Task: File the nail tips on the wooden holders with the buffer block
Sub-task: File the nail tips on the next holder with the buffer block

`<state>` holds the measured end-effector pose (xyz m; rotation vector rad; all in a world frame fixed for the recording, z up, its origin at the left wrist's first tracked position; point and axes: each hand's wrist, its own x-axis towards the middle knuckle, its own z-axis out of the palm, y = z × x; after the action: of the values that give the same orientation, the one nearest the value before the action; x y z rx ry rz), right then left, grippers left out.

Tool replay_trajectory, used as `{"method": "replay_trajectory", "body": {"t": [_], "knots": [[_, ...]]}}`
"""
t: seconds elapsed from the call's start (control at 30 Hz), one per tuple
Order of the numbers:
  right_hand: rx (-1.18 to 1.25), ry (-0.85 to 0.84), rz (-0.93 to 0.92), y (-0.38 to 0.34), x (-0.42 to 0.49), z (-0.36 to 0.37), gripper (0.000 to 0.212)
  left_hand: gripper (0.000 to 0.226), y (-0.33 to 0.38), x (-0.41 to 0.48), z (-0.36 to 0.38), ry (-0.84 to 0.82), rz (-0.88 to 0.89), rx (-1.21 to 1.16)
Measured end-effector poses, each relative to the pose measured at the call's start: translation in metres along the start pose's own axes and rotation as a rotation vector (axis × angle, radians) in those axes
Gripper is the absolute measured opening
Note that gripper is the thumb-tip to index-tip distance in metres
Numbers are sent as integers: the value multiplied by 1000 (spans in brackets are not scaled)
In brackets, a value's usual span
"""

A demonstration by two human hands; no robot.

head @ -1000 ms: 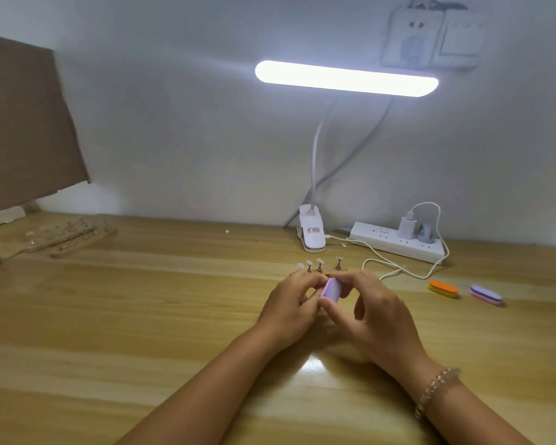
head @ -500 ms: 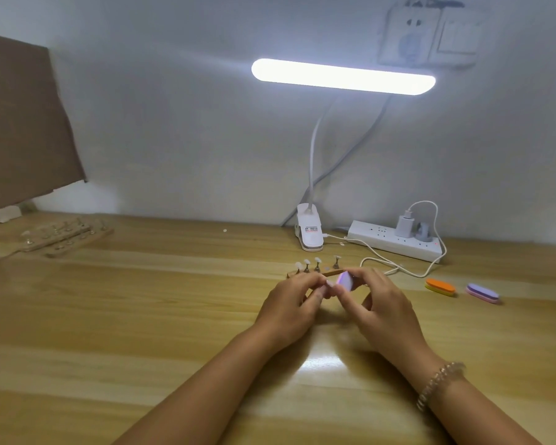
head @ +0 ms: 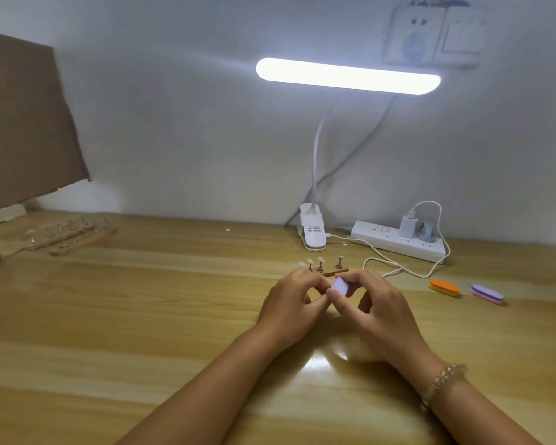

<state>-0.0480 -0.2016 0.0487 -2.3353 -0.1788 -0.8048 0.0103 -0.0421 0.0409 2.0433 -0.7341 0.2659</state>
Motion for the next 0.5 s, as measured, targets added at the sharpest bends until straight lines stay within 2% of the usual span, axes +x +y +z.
{"method": "replay_trajectory", "body": {"t": [0.1,0.23,0.4,0.5], "knots": [[16,27,88,8,3,-3,19,6,2,0,1,8,14,-24],[-48,10,-65,-1,-3,1,28,3,0,1,-1,34,-17,-49],[-13,41,76,11,3,-1,24,5,1,0,0,44,-15,-67],[-34,70,13,8,0,-2,27,4,0,1,0,41,-13,-91]]}}
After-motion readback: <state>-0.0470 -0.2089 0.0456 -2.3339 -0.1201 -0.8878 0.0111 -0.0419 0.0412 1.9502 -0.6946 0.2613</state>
